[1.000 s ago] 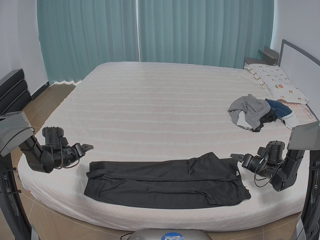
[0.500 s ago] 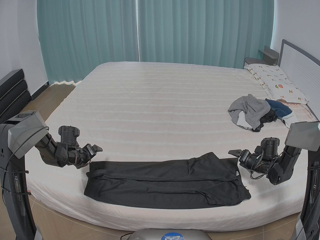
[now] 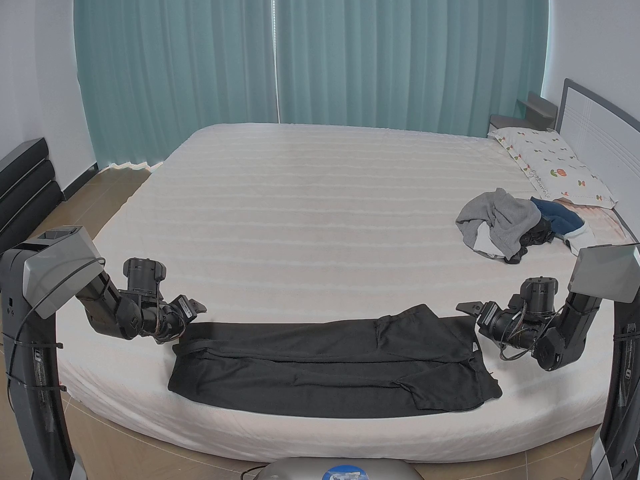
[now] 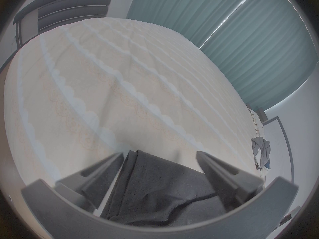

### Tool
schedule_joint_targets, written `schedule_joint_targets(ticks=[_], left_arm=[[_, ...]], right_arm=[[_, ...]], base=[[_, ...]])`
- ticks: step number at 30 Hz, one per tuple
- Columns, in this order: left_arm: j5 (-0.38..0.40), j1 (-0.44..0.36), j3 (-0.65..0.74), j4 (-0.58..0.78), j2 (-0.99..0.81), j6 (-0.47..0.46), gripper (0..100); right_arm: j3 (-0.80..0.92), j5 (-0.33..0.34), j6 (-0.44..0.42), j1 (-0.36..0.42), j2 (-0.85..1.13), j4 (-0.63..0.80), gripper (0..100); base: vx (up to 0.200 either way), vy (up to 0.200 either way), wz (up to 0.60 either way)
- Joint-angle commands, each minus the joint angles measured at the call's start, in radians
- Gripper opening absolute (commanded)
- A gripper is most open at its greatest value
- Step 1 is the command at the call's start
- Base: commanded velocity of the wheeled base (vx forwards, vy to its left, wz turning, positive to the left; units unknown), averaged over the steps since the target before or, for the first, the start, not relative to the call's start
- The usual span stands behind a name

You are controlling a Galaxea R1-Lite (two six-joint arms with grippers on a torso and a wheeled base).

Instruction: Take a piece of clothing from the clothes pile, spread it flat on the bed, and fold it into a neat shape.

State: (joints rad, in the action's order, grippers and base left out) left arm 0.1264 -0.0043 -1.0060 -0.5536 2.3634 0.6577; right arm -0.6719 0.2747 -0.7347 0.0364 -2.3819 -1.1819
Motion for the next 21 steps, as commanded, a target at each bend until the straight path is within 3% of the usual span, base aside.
schedule_joint_targets(ticks=[1, 10, 15, 21], left_arm=[[-0.005, 0.003, 0.012, 0.0, 0.002, 0.0, 0], [-0.036, 0.02, 0.015, -0.008, 0.0, 0.019, 0], [-0.071, 0.032, 0.015, -0.134, 0.007, 0.111, 0], [-0.071, 0.033, 0.027, -0.169, 0.02, 0.114, 0]], right_arm=[[-0.002, 0.0, 0.0, 0.002, -0.006, 0.001, 100], [-0.015, -0.006, -0.002, 0.016, -0.002, 0.022, 100], [-0.02, -0.006, -0.008, 0.023, 0.003, 0.041, 100], [-0.018, -0.006, -0.008, 0.04, -0.005, 0.041, 100]], base=[[0.0, 0.0, 0.0], [0.0, 0.0, 0.0], [0.0, 0.0, 0.0], [0.0, 0.0, 0.0]])
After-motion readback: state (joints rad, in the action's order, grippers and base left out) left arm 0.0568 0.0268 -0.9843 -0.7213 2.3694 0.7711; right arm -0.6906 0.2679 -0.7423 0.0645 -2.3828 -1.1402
